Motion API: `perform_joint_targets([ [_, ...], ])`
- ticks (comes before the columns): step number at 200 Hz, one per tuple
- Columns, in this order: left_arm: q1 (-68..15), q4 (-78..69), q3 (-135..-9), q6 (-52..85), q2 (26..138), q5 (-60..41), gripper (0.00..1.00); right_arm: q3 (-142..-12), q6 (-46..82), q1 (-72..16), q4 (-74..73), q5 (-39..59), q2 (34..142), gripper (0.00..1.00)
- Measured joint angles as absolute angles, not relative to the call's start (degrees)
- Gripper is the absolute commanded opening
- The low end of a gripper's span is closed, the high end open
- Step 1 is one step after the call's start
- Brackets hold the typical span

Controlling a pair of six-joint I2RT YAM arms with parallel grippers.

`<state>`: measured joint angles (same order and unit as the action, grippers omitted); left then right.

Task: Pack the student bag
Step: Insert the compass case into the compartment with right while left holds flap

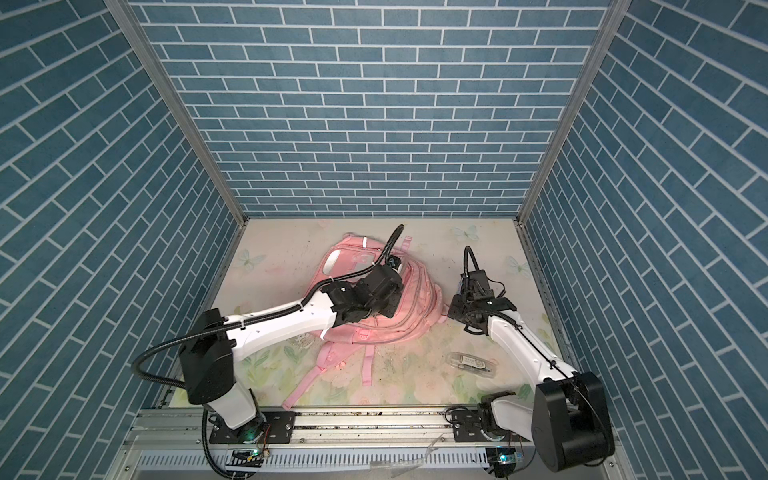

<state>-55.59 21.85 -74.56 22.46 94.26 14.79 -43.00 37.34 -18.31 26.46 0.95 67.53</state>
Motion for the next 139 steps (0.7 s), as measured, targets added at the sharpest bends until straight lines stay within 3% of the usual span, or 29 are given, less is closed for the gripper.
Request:
perform_joint_targets([
  [54, -51.48, 10.24, -62.04, 27.18, 84.27, 10.50, 0.00, -47.11, 47.42, -29.36, 19.99, 3.92, 66.89, 0.42],
  [102, -49.71, 4.78, -58.74, 29.12, 83.18, 6.33, 0.00, -51.59, 55.72, -39.18, 12.67, 5.45, 73.78, 0.43],
  [139, -49.25, 2.04, -56.90, 29.98, 82.76, 4.97, 0.00, -52.97, 60.77, -41.85, 8.71, 5.76, 77.95, 0.44],
])
